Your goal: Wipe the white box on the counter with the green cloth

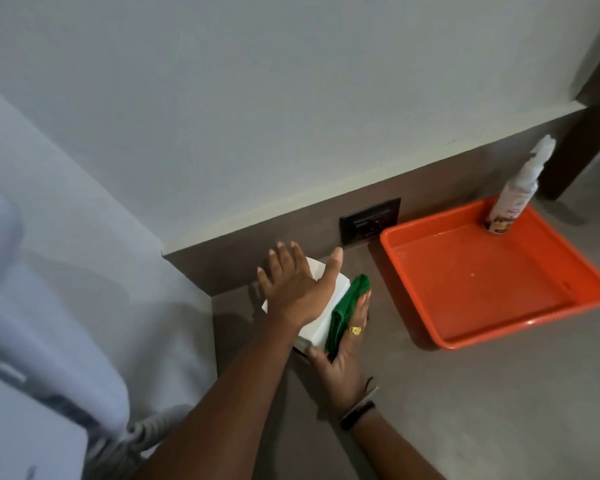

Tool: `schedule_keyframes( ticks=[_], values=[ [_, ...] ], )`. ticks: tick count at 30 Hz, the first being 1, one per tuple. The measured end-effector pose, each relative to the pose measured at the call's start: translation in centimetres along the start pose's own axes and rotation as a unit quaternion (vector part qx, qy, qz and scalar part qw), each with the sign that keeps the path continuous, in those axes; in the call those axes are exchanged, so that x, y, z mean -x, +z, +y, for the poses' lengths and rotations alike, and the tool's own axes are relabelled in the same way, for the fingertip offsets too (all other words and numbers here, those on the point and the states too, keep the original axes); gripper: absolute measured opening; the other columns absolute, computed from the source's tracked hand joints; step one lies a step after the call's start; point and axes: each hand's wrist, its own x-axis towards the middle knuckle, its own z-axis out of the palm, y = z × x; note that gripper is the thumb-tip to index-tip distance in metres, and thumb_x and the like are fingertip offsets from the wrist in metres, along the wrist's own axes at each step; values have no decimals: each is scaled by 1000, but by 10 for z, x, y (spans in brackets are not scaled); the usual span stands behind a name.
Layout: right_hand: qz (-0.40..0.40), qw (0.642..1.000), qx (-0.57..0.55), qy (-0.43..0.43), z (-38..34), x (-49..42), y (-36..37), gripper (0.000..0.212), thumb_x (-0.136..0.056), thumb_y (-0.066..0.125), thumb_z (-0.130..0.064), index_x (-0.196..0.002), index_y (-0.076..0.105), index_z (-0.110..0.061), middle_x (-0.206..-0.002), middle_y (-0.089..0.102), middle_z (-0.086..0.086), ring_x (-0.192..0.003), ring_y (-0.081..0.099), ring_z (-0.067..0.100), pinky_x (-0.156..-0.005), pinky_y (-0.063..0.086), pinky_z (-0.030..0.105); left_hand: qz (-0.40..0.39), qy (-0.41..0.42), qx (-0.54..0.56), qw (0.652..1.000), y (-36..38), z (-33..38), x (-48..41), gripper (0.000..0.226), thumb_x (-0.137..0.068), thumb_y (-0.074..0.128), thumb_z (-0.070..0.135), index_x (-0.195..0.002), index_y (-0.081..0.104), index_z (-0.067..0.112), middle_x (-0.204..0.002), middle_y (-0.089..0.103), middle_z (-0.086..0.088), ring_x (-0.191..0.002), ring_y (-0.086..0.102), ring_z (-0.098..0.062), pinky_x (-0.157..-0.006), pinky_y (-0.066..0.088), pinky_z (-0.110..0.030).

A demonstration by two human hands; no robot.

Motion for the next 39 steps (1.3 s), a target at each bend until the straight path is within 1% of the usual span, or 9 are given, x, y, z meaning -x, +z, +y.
schedule_keyframes(
  ticks=[5,12,18,20,23,27,33,37,39],
  values=[
    [-18,991,105,75,9,77,32,120,-71,70,-65,-156,-3,-22,-167,-7,0,-153,-3,24,-115,19,61,-22,-17,3,1000,-4,2,0,119,-64,-10,93,-155,-3,16,-164,-11,-10,-148,-16,-25,-113,-15,-53],
    [37,981,51,185,-31,57,17,101,-76,65,14,-151,18,-34,-156,33,7,-142,33,18,-113,33,42,-45,-31,31,998,-13,3,1,128,-57,-10,98,-155,-2,17,-164,-10,-9,-148,-15,-23,-113,-14,-53],
    [63,885,-168,430,-57,14,-85,38,-80,49,25,-108,65,6,-81,75,19,-69,72,21,-52,56,23,60,-65,128,988,-22,5,28,98,-84,22,82,-152,24,11,-162,14,-16,-150,1,-26,-119,-3,-47],
    [26,866,-232,443,-63,-12,-129,42,-75,42,26,-92,67,-4,-69,74,11,-71,69,30,-59,57,33,159,-141,46,976,-25,11,40,94,-84,38,79,-137,43,1,-143,47,-24,-136,37,-39,-112,25,-48],
    [4,865,-268,424,-62,-65,-187,48,-65,45,12,-103,67,-8,-87,77,14,-82,69,41,-75,57,54,52,-284,-10,957,-46,26,42,114,-77,28,89,-142,35,-4,-137,52,-24,-123,51,-39,-97,41,-45],
    [-20,893,-153,423,-39,-153,-223,26,-78,47,7,-93,64,-6,-92,71,25,-74,69,38,-64,59,43,-116,-316,68,939,-54,41,27,114,-69,31,96,-144,44,11,-147,47,-13,-131,46,-33,-105,38,-39],
    [-197,879,32,433,9,-207,-219,17,-82,50,13,-87,65,6,-84,67,24,-65,64,31,-57,51,30,-54,-432,155,887,-40,55,12,145,-43,69,88,-153,19,7,-159,22,-15,-140,33,-30,-106,35,-37],
    [-217,895,158,355,28,-211,-214,13,-82,62,7,-93,64,1,-99,69,28,-87,63,36,-68,55,37,-8,-366,114,923,-33,55,6,143,-31,75,77,-147,32,5,-149,37,-14,-133,42,-31,-103,43,-39],
    [-256,882,286,274,27,-208,-219,47,-79,70,-7,-123,57,1,-123,59,26,-110,58,41,-94,52,47,-53,-266,19,962,-40,55,8,141,-37,78,75,-148,26,6,-150,35,-14,-132,41,-32,-98,44,-38]
  ],
)
